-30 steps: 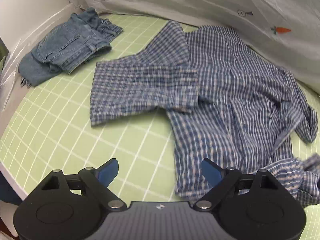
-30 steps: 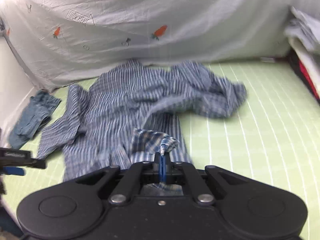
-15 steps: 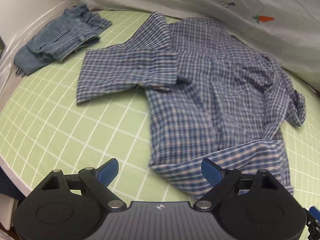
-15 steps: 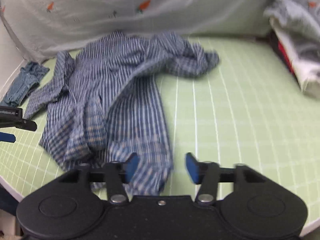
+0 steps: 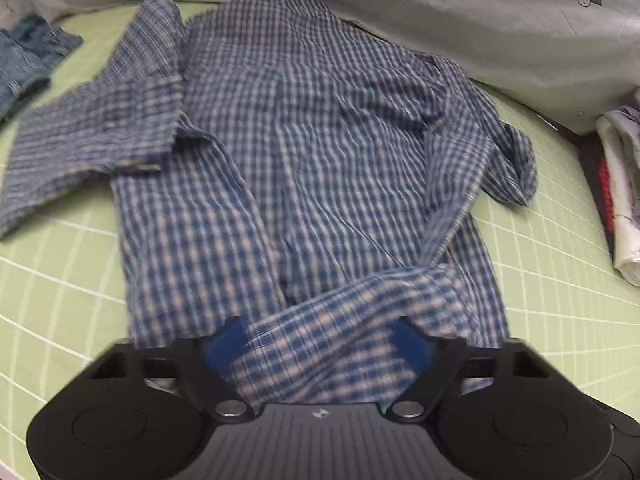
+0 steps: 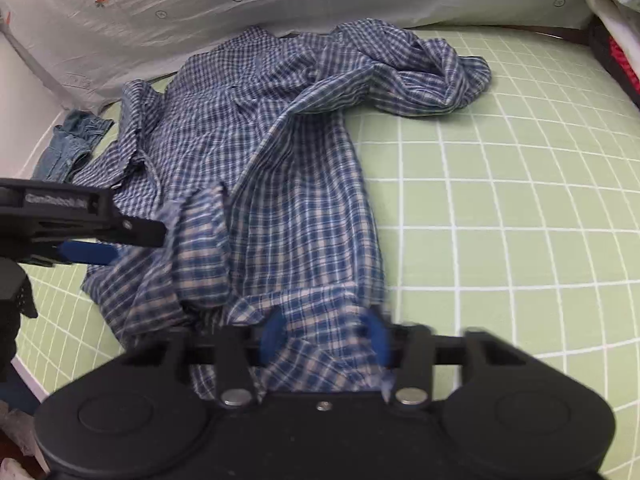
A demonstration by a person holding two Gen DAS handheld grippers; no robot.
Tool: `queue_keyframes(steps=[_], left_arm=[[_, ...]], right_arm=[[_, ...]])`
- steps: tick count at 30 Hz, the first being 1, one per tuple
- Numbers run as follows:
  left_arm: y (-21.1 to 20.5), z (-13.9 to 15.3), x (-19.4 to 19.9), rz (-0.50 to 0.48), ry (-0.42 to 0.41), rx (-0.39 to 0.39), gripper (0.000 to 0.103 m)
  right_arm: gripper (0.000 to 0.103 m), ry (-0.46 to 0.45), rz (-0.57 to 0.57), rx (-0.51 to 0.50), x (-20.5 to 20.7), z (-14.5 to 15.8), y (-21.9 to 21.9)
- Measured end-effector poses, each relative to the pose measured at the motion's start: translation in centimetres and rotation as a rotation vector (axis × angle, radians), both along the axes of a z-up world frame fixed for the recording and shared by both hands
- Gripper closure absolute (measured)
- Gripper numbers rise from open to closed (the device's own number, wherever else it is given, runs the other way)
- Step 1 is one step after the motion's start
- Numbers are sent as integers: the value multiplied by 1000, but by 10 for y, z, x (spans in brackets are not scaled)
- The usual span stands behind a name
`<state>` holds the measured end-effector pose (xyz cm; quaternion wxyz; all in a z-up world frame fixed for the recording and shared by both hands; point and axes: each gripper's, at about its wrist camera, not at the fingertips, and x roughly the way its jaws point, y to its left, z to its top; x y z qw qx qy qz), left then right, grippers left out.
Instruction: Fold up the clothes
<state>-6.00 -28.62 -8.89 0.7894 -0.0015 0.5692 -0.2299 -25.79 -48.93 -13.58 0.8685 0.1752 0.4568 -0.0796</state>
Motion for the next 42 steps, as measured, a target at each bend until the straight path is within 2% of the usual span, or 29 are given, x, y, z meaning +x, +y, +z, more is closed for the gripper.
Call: queue_keyframes(steps=[1, 2, 5, 7, 10, 12, 15, 16, 18, 19, 20, 21, 23, 28, 30, 31, 33, 34, 36, 39, 42], left_arm=[[6, 2, -3, 11, -7, 7, 85], [13, 5, -6, 25, -19, 17, 102], [35, 13, -17, 67, -55, 50, 103], [49, 18, -23, 95, -79, 71, 103], [71, 27, -33, 137, -114, 104, 103], [94, 25, -38, 195, -109, 173, 103], [131, 23, -45, 286, -96, 283, 103], [140, 22, -46, 313, -83, 295, 103], [157, 23, -47, 366, -61, 281, 102], [164, 25, -46, 394, -56, 255, 101], [165, 28, -45, 398, -64, 240, 92], [165, 32, -42, 398, -76, 226, 77], [156, 38, -37, 375, -109, 211, 62], [128, 48, -22, 346, -124, 123, 42], [117, 50, -20, 329, -133, 106, 39], [111, 51, -20, 313, -142, 112, 39], [102, 53, -20, 290, -160, 128, 38], [98, 54, -20, 278, -169, 136, 38], [93, 54, -18, 271, -172, 129, 38], [84, 54, -14, 257, -181, 120, 38], [71, 50, -7, 226, -180, 102, 36]], right_arm=[[97, -5, 1, -4, -3, 2, -1], [99, -16, -1, -10, -7, 5, -3], [101, -58, -47, -25, -22, 19, -14], [101, -67, -96, -70, -35, 30, -22], [101, -29, -160, -151, -57, 36, -37], [101, 15, -197, -188, -69, 33, -44], [100, 112, -253, -185, -75, 20, -49], [98, 123, -262, -178, -76, 16, -48], [77, 93, -279, -150, -76, 15, -47], [53, 69, -285, -139, -74, 15, -45], [40, 47, -283, -139, -70, 17, -42], [38, 27, -267, -145, -64, 18, -37], [30, -12, -197, -152, -45, 19, -29], [21, -110, -42, -115, 13, 22, -21], [19, -125, -26, -84, 35, 20, -21], [21, -122, -23, -63, 44, 18, -25], [58, -103, -23, -11, 58, 11, -38], [100, -96, -28, -1, 62, 9, -45], [101, -100, -64, -35, 59, 12, -60], [100, -90, -196, -120, 38, 16, -89], [94, -51, -306, -151, 13, 14, -116]])
